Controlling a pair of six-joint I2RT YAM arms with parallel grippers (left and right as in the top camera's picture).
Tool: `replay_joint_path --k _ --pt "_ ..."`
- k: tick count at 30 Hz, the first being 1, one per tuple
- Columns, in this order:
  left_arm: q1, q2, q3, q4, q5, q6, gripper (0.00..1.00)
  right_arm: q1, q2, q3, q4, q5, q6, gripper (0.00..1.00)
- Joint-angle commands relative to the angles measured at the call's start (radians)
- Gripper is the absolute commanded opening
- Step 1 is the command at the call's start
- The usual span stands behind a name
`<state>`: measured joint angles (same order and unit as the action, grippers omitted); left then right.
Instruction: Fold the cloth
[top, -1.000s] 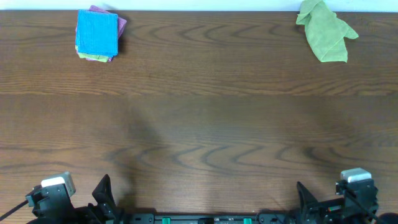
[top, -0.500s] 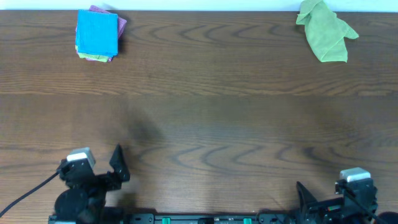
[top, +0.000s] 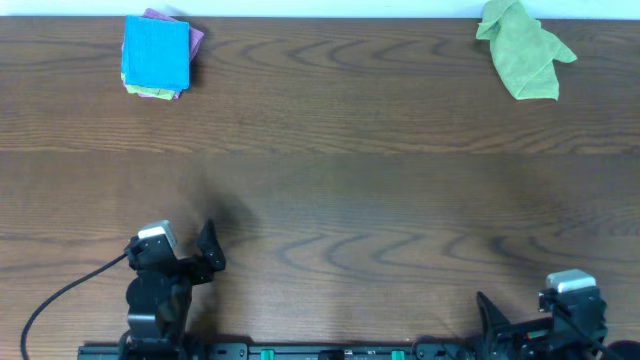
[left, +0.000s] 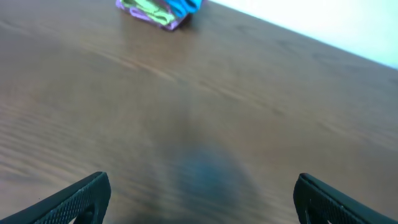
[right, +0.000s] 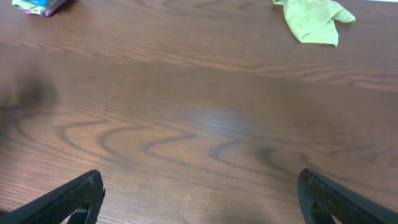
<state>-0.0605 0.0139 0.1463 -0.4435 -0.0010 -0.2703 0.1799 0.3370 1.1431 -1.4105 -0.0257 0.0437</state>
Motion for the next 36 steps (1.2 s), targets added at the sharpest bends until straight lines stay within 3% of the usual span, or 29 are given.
replay_joint_path --k 1,28,31,36 --pt "0.004 -0.01 -0.023 0.019 -0.004 -0.018 0.95 0.002 -0.005 0.0 0.001 0.007 -0.003 0.99" --pt "0.004 -0.01 -0.023 0.018 -0.006 -0.014 0.95 0.002 -0.005 0.0 0.002 0.007 -0.005 0.99" --pt "0.004 -0.01 -0.023 0.018 -0.006 -0.014 0.95 -0.008 -0.009 -0.006 0.06 0.063 -0.016 0.99" --pt "0.004 -0.01 -0.023 0.018 -0.006 -0.014 0.95 -0.138 -0.086 -0.138 0.295 0.082 -0.028 0.99"
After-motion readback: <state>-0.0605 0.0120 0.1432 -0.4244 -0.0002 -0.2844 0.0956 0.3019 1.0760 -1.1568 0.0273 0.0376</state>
